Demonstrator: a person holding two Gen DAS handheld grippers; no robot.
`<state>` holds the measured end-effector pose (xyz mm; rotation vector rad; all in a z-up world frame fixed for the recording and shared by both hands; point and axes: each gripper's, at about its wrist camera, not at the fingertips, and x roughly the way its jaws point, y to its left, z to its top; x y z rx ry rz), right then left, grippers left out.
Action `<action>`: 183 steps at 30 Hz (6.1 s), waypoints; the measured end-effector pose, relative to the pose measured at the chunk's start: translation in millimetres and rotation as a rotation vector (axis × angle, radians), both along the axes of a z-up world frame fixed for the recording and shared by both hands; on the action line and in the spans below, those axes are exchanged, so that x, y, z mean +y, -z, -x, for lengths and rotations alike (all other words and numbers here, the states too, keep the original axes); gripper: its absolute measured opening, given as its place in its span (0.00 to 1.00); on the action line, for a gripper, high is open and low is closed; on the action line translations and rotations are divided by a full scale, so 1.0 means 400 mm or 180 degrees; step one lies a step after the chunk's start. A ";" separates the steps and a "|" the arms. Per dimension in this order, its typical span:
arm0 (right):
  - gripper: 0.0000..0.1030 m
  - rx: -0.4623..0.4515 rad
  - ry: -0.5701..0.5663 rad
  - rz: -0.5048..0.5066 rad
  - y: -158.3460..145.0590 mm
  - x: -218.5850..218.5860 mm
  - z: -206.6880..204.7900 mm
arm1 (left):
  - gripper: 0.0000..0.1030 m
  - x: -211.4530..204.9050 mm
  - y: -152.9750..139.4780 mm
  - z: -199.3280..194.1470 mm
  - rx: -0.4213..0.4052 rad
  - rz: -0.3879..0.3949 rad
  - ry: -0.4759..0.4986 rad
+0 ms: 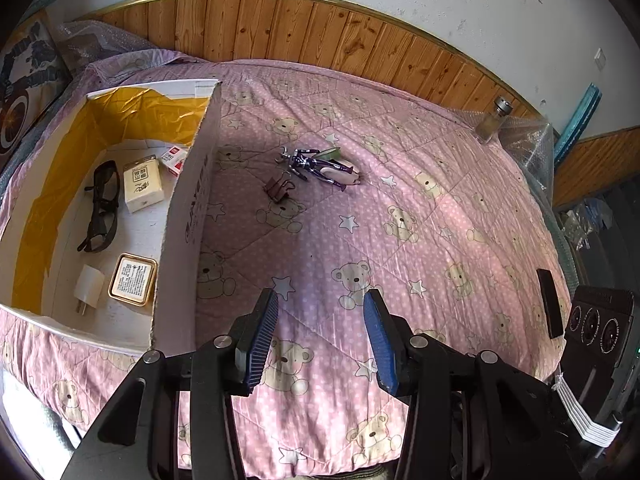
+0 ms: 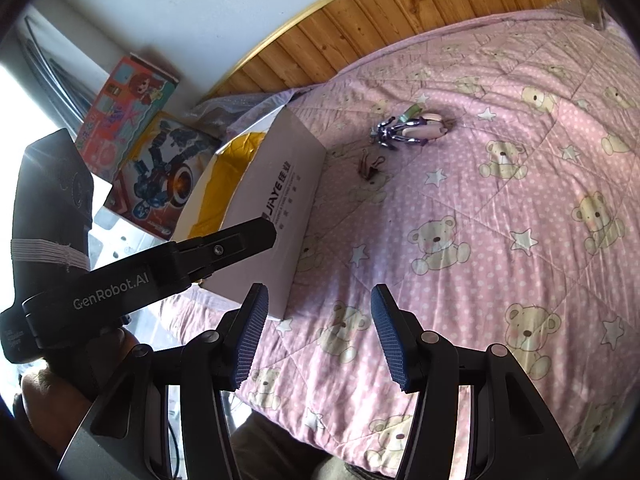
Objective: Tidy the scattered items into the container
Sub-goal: 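Lift both open tools out of the box toward the remaining items, then grasp the pink binder clip with left tool while right tool grasps the green tape roll, then carry binder clip and tape roll into the white box and open both tools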
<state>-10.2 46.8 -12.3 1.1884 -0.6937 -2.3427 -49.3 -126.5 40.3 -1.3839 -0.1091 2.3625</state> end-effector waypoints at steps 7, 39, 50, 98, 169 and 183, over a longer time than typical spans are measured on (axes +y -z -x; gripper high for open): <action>0.55 -0.0154 0.0207 0.0046 0.047 0.086 0.043 | 0.48 0.055 0.047 0.083 -0.0126 0.0027 -0.0022; 0.51 -0.0427 0.0024 -0.0027 0.179 0.129 0.720 | 0.55 0.117 0.317 0.477 -0.0272 0.0101 -0.0480; 0.15 -0.0422 -0.0290 -0.0253 0.237 0.041 0.823 | 0.24 0.114 0.321 0.479 0.0099 0.0268 -0.0373; 0.10 -0.0344 0.0502 0.0279 0.091 0.214 0.225 | 0.24 0.152 0.077 0.065 0.0470 -0.0208 0.0240; 0.10 0.0483 -0.0650 -0.0375 -0.257 -0.359 0.110 | 0.24 -0.402 -0.093 -0.071 0.0942 -0.1043 -0.0654; 0.10 0.0532 -0.0836 -0.0515 -0.290 -0.468 0.242 | 0.24 -0.469 -0.075 0.027 0.0811 -0.1037 -0.0809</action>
